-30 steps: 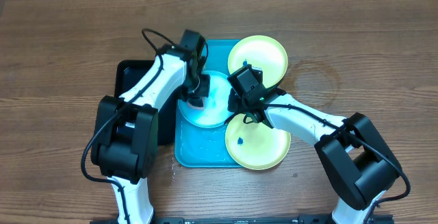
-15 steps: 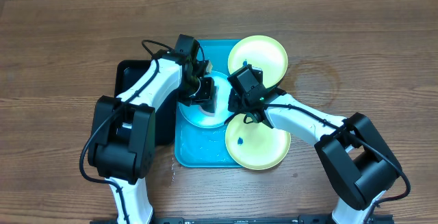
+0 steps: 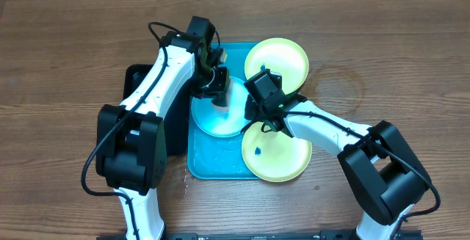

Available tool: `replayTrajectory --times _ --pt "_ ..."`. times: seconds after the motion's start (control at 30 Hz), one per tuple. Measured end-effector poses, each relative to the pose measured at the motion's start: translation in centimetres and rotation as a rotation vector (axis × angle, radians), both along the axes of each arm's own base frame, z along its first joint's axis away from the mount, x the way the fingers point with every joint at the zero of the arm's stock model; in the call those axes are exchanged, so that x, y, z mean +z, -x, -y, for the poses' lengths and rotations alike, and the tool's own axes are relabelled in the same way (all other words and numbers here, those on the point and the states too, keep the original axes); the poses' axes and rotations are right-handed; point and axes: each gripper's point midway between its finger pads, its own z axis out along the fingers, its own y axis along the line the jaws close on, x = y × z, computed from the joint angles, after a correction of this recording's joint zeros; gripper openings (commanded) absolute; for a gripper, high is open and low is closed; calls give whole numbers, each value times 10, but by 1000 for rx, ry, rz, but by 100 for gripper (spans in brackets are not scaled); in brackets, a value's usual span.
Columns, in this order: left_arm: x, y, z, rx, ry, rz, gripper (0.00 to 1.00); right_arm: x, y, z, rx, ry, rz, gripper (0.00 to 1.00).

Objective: Clean dirty plates on tray and stack at the side
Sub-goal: 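Keep scrubbing the white plate with the sponge while right gripper pins rim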

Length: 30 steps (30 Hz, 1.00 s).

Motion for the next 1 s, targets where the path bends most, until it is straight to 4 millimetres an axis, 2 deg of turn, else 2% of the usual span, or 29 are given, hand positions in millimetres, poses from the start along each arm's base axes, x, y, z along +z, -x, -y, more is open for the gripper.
replayTrajectory --times 0.17,0.4,0.6,0.77,0.9,1.0 --pt "-16 0 -21 34 -122 13 4 0 0 0 0 0 0 4" --pt "-46 17 -35 76 -184 -28 4 0 0 0 0 0 0 4" --pt "-55 19 -40 140 -200 -24 4 0 0 0 1 -3 -2 4" --pt "-53 19 -26 97 -74 -29 4 0 0 0 2 -2 -2 4" --pt "-44 23 2 37 106 -51 4 0 0 0 2 -2 -2 4" --pt "-27 23 21 5 226 -73 4 0 0 0 2 -2 -2 4"
